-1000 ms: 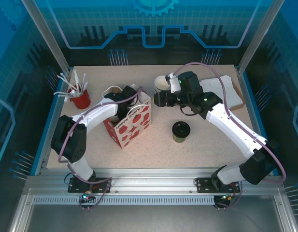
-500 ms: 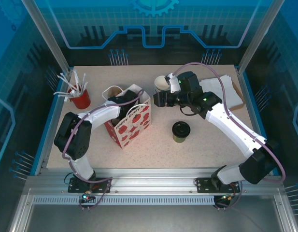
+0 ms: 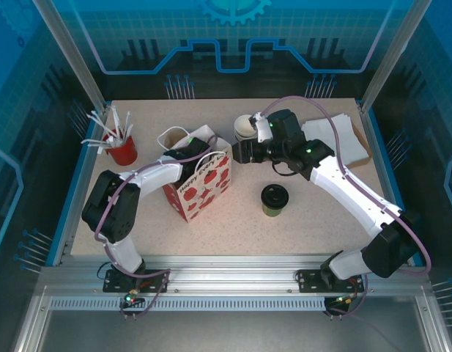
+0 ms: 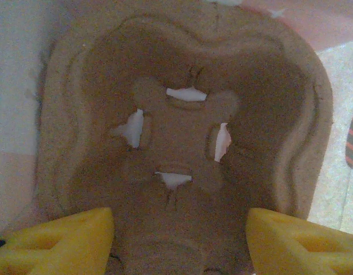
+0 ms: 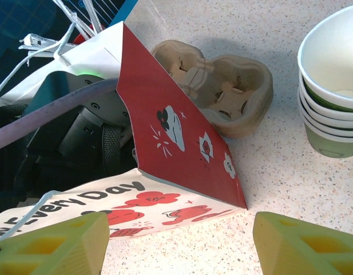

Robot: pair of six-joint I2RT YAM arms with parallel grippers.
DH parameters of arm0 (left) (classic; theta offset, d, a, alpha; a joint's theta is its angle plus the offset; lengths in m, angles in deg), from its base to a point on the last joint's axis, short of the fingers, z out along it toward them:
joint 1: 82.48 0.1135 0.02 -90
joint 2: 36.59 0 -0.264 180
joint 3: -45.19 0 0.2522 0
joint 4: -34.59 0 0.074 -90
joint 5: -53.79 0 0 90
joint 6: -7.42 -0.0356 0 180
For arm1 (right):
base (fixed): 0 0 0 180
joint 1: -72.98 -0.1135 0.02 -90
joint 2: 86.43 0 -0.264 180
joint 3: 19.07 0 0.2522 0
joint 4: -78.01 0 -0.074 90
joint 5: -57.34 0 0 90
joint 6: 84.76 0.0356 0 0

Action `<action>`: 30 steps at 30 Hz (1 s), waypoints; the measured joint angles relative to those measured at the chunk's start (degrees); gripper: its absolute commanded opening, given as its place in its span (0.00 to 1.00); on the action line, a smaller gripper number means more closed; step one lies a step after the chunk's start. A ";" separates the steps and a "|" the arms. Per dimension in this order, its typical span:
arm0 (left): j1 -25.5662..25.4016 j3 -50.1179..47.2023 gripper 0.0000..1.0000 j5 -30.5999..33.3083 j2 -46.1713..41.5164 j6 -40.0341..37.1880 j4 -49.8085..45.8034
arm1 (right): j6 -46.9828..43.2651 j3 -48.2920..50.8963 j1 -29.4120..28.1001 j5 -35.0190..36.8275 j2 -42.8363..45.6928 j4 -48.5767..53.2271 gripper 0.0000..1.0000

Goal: Pack the takeout coffee

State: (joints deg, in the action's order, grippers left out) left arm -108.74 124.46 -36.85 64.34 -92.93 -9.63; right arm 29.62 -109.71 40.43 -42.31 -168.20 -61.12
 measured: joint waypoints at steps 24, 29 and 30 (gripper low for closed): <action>-0.15 6.27 0.78 0.94 -11.28 1.31 -6.67 | -0.42 0.09 0.00 0.24 0.42 -0.02 0.69; -0.15 10.86 0.78 1.40 -13.73 1.01 -8.61 | -1.07 0.07 0.00 0.35 1.42 0.66 0.69; -0.17 11.96 0.78 1.46 -14.05 0.98 -9.01 | -1.33 0.02 0.00 0.46 1.62 0.94 0.69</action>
State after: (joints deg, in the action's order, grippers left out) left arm -108.92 136.42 -35.39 50.28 -91.94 -18.64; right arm 28.29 -109.69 40.43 -41.85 -166.59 -60.18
